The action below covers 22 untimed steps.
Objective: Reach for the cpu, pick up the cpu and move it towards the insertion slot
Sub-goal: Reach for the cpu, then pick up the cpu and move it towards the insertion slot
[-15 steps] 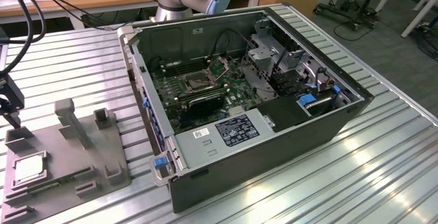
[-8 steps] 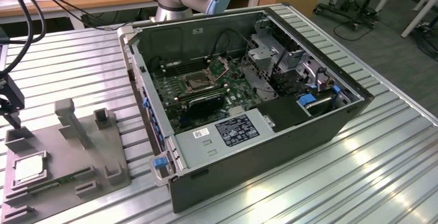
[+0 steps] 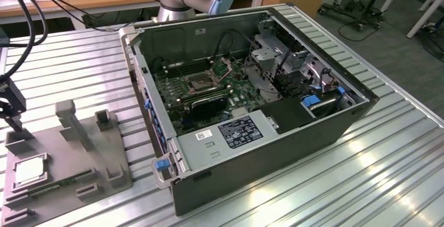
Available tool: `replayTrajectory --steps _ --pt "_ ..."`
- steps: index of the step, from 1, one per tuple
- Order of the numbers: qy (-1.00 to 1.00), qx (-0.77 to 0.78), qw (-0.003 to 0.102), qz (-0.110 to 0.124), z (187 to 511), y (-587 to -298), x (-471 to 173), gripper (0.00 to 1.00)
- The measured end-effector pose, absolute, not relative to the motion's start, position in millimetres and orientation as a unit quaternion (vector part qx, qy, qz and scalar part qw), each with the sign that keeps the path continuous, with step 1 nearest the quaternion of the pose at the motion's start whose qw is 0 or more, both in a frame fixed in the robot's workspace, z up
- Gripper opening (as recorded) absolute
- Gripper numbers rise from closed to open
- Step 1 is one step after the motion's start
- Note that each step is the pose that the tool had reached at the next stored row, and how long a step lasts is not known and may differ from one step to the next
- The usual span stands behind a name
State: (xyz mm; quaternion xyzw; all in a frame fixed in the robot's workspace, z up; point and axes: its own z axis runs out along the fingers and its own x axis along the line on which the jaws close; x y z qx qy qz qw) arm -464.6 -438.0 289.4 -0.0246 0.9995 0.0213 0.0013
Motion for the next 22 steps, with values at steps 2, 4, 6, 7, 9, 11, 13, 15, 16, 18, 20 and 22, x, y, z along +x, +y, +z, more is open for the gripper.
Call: replayTrajectory --steps 2,4,6,7,9,11,13,15,16,18,20,22 --pt "0.999 -0.025 0.001 0.021 287.1 -438.5 -464.6 0.83" --pt "0.999 -0.025 0.001 0.021 284.4 -439.9 -464.5 0.83" --pt "0.999 -0.025 0.001 0.021 281.2 -442.6 -464.6 0.83" --pt "0.999 -0.025 0.001 0.021 279.3 -443.7 -464.5 0.83" --pt "0.999 -0.025 0.001 0.021 275.6 -444.8 -464.6 0.83" --pt "0.999 -0.024 0.001 0.022 272.0 -444.9 -464.6 0.83" --pt "0.999 -0.025 0.001 0.024 268.9 -445.1 -464.4 0.83" --pt "0.999 -0.025 0.001 0.032 267.3 -445.1 -464.4 0.83" --pt "0.999 -0.025 0.002 0.037 266.5 -445.2 -464.3 0.83" --pt "0.999 -0.025 0.002 0.038 263.9 -445.2 -464.3 0.83" --pt "0.999 -0.025 0.002 0.038 261.1 -445.3 -464.4 0.83" --pt "0.999 -0.025 0.002 0.038 257.6 -445.4 -464.3 0.83"
